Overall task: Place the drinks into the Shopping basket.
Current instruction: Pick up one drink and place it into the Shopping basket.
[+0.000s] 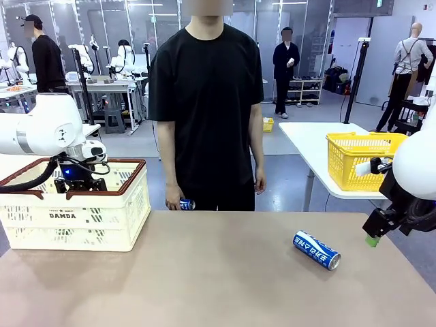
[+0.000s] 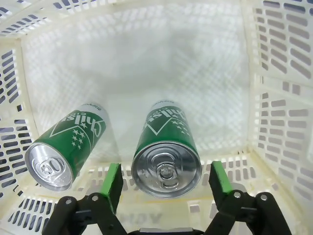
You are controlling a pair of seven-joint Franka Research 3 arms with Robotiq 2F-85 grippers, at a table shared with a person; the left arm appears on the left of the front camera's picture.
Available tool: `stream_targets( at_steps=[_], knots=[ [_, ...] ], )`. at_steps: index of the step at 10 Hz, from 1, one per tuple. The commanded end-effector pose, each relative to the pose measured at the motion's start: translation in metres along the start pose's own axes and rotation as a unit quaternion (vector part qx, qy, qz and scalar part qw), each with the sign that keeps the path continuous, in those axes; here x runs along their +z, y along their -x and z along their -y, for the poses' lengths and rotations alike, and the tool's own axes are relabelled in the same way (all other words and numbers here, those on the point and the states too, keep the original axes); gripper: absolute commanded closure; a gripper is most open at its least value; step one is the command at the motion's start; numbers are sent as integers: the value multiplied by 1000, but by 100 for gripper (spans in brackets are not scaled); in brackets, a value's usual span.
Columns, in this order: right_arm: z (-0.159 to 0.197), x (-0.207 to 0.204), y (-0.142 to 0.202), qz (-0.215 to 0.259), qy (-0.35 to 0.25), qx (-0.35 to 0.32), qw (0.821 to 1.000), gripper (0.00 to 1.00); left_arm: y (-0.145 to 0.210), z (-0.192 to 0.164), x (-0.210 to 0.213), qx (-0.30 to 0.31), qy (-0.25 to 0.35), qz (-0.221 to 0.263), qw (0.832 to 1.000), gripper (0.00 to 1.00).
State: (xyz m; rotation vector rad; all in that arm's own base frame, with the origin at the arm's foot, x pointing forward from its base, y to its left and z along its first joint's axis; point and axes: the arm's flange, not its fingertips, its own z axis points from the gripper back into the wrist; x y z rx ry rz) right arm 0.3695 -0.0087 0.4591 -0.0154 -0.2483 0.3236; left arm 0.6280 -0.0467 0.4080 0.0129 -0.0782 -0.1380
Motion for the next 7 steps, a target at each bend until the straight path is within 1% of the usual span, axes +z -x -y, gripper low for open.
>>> stream_targets(
  at_steps=[1, 2, 3, 7],
  knots=[
    [2, 1, 1, -1, -1, 7, 1000, 0, 0, -1, 0, 0, -3, -1, 1000, 10],
    [2, 1, 1, -1, -1, 7, 1000, 0, 0, 0, 0, 0, 0, 0, 1000, 10],
    [2, 1, 1, -1, -1, 7, 1000, 0, 0, 1, 12, -23, -5, 12, 1000, 10],
    [2, 1, 1, -1, -1, 7, 1000, 0, 20, 2, 70, -52, -39, 53, 996, 10]
  ],
)
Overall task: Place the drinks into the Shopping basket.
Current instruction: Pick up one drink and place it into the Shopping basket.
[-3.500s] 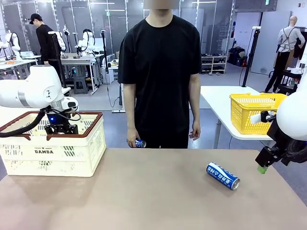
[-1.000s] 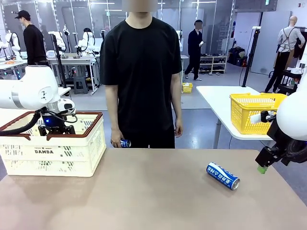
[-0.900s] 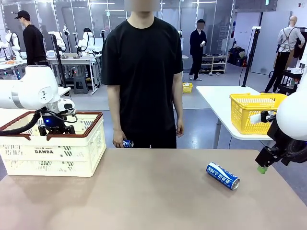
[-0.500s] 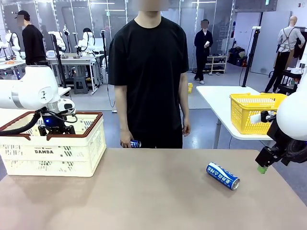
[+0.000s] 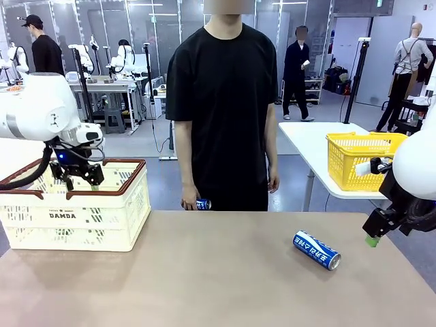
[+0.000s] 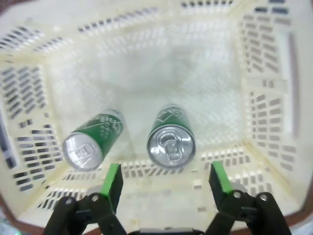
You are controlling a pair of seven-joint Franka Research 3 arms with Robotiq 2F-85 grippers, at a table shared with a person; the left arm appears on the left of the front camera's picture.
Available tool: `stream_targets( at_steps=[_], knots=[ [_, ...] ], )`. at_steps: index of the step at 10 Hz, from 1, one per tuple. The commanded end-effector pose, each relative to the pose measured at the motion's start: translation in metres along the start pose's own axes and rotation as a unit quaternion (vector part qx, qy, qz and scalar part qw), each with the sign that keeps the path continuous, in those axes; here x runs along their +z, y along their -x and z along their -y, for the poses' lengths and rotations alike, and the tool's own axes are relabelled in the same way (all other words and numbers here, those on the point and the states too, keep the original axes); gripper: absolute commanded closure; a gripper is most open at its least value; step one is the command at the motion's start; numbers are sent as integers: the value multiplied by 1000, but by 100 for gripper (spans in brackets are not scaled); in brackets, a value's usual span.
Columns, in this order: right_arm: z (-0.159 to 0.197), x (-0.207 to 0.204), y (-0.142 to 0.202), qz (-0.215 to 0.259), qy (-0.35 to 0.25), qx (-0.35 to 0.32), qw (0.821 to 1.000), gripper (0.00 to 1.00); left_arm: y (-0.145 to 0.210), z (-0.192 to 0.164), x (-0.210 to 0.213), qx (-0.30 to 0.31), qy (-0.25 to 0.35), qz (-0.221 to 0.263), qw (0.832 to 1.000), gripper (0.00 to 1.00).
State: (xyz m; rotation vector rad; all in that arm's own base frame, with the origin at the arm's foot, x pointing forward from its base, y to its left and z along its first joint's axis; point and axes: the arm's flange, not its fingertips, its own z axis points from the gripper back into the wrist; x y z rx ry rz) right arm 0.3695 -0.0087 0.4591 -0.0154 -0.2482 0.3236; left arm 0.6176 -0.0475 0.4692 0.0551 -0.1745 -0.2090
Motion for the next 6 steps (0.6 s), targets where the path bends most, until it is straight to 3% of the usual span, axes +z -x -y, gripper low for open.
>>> stream_targets(
  at_steps=[1, 3, 6],
  knots=[
    [2, 1, 1, -1, -1, 7, 1000, 0, 19, 4, 27, -32, -21, 13, 999, 10],
    [2, 1, 1, -1, -1, 7, 1000, 0, 33, 7, 54, -45, -41, 19, 998, 10],
    [2, 1, 1, -1, -1, 7, 1000, 0, 62, 22, 83, -125, -49, 36, 990, 10]
  ],
)
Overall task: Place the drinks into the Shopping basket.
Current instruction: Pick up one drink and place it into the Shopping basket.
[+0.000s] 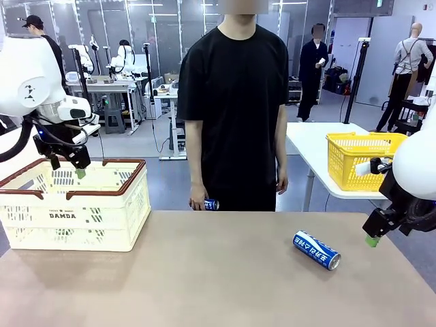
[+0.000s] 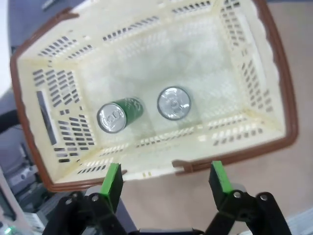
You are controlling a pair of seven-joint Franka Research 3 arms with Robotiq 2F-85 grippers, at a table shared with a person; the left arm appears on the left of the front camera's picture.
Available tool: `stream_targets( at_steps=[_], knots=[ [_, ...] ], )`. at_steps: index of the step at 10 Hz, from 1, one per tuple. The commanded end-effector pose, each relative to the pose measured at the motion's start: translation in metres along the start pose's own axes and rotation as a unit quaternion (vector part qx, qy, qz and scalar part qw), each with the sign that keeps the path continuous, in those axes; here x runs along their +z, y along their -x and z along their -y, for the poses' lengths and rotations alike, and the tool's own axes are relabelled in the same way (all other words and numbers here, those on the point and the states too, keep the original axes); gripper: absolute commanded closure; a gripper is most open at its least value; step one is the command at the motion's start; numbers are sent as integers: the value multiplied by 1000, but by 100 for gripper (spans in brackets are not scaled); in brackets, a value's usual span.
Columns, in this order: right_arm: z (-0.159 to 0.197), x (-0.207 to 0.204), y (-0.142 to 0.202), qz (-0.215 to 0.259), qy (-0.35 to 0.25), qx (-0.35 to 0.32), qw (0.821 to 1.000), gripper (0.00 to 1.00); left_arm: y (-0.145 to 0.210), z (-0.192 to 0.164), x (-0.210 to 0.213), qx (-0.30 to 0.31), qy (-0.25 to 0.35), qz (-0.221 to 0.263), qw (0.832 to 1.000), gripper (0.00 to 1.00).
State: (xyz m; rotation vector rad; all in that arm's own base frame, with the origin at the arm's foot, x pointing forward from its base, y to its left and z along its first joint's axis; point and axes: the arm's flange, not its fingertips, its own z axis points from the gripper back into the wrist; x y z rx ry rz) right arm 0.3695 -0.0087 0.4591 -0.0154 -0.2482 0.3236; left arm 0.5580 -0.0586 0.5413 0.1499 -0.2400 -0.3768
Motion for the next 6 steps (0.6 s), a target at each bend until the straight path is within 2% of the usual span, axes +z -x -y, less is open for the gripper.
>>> stream_targets(
  at_steps=[1, 2, 4, 6],
  knots=[
    [2, 1, 1, -1, -1, 7, 1000, 0, 31, 16, 14, -62, -17, 25, 998, 10],
    [2, 1, 1, -1, -1, 7, 1000, 0, 50, 29, 23, -108, -24, 35, 993, 10],
    [2, 1, 1, -1, -1, 7, 1000, 0, 87, 49, 24, -219, 19, 37, 975, 10],
    [2, 1, 1, -1, -1, 7, 1000, 0, 117, 58, 14, -314, 56, 15, 948, 10]
  ],
)
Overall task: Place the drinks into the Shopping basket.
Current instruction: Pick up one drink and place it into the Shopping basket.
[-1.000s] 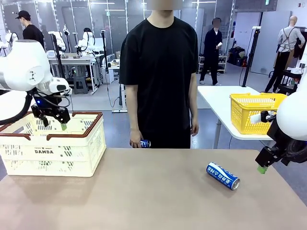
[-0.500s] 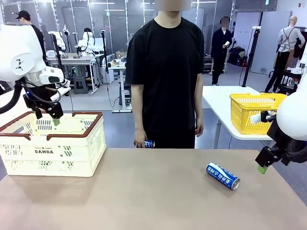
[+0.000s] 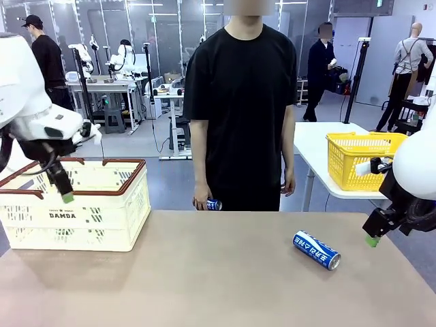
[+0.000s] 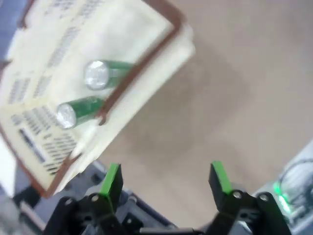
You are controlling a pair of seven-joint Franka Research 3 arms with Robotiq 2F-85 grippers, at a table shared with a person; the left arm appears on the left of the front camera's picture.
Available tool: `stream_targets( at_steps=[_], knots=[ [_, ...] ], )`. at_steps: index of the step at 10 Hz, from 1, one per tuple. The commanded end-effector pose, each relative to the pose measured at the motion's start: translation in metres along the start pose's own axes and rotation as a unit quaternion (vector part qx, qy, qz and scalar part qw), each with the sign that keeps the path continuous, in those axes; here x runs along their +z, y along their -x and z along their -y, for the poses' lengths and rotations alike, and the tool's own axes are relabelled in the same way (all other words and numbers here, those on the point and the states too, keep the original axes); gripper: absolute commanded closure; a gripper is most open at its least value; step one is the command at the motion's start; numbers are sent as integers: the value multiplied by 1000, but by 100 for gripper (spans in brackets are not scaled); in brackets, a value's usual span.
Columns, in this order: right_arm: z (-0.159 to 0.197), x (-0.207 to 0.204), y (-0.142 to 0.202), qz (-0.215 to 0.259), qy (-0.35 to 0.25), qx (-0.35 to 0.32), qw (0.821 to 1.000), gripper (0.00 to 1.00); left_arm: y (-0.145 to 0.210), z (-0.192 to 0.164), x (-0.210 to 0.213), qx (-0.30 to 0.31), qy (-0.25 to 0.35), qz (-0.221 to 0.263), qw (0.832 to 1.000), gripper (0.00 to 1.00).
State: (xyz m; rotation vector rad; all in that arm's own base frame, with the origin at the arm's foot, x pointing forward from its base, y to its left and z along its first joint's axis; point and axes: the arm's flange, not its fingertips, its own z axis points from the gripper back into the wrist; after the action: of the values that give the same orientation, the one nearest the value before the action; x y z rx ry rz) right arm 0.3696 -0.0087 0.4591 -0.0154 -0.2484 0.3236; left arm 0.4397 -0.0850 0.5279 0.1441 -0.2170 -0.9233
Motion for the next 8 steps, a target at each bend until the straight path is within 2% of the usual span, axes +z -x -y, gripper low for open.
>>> stream_targets(
  at_steps=[1, 4, 6, 7, 8],
  knots=[
    [2, 1, 1, -1, -1, 7, 1000, 0, 33, 12, -14, -110, 54, -8, 992, 10],
    [2, 1, 1, -1, -1, 7, 1000, 0, 53, 20, -37, -159, 68, -76, 982, 10],
    [2, 1, 1, -1, -1, 7, 1000, 0, 55, 6, -48, -185, 75, -77, 977, 10],
    [2, 1, 1, -1, -1, 7, 1000, 0, 55, -6, -53, -179, 83, -71, 978, 10],
    [0, 0, 0, 0, 0, 0, 1000, 0, 56, 20, -48, -167, 77, -76, 980, 10]
  ],
)
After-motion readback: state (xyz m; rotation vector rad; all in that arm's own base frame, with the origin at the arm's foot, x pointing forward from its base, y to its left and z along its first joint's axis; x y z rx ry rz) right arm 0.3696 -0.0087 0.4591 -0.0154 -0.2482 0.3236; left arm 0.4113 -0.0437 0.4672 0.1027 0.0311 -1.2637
